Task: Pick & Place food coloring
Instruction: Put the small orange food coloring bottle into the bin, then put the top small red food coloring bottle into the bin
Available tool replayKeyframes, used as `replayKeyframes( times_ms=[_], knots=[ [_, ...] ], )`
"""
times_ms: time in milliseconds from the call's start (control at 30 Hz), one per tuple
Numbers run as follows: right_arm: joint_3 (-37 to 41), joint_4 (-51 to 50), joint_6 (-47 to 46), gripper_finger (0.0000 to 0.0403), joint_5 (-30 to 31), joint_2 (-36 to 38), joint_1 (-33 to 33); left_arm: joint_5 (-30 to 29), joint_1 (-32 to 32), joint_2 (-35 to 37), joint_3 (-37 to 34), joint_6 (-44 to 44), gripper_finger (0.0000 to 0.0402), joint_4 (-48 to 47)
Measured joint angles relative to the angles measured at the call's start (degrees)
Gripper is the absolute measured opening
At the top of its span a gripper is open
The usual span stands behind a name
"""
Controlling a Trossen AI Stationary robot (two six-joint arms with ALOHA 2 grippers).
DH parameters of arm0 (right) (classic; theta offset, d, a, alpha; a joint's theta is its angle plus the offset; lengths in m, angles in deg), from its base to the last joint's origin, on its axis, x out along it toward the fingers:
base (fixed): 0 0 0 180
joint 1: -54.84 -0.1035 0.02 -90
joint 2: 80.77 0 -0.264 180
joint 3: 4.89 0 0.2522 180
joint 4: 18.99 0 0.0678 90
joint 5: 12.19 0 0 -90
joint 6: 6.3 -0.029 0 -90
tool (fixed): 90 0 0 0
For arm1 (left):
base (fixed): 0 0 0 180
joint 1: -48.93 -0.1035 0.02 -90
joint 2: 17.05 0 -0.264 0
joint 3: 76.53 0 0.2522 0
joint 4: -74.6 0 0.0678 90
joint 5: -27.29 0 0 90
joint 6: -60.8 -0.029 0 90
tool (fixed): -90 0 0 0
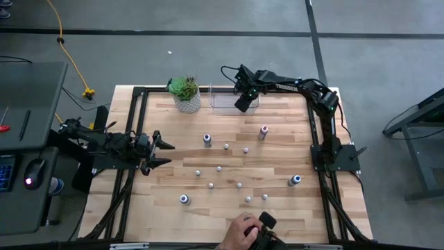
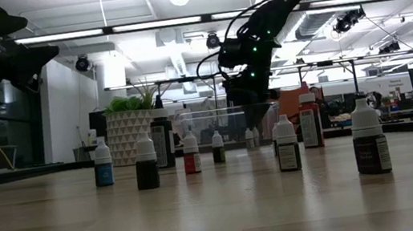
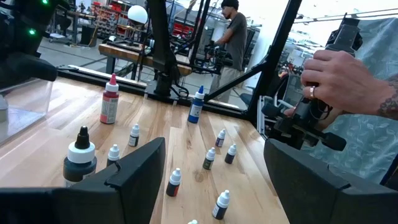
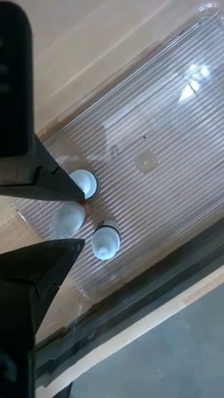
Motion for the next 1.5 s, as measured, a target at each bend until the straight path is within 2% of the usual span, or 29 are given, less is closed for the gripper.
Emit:
replayKeyframes(
  times_ms=[200,467,600,800,900,1167,1400,1500],
  knots=[
    [0.0,0.0,-0.2,0.0118,0.0,0.0,0.0,0.0,0.0,0.0,0.0,0.0,0.0271,0.0],
    [0.0,0.0,-0.2,0.0119,2.2,0.9,0.0,0.0,0.0,0.0,0.0,0.0,0.0271,0.0],
    [0.0,-0.4,-0.1,0.0119,4.2,2.5,0.2,0.0,0.0,0.0,0.0,0.0,0.0271,0.0],
    [0.1,-1.1,-0.2,0.0119,3.9,6.7,0.2,0.0,0.0,0.0,0.0,0.0,0.0271,0.0],
    [0.1,-1.9,0.0,0.0118,0.8,9.7,-0.8,0.0,0.0,0.0,0.0,0.0,0.0271,0.0],
    [0.0,-8.2,6.9,0.0118,-12.5,17.8,-6.9,0.0,0.0,0.0,0.0,0.0,0.0271,0.0],
    [0.0,-12.5,6.2,0.0119,-20.1,21.3,-15.3,0.0,0.0,0.0,0.0,0.0,0.0271,0.0],
    [0.0,-15.6,6.5,0.0118,-19.8,21.6,-19.6,0.0,0.0,0.0,0.0,0.0,0.0271,0.0]
  ],
)
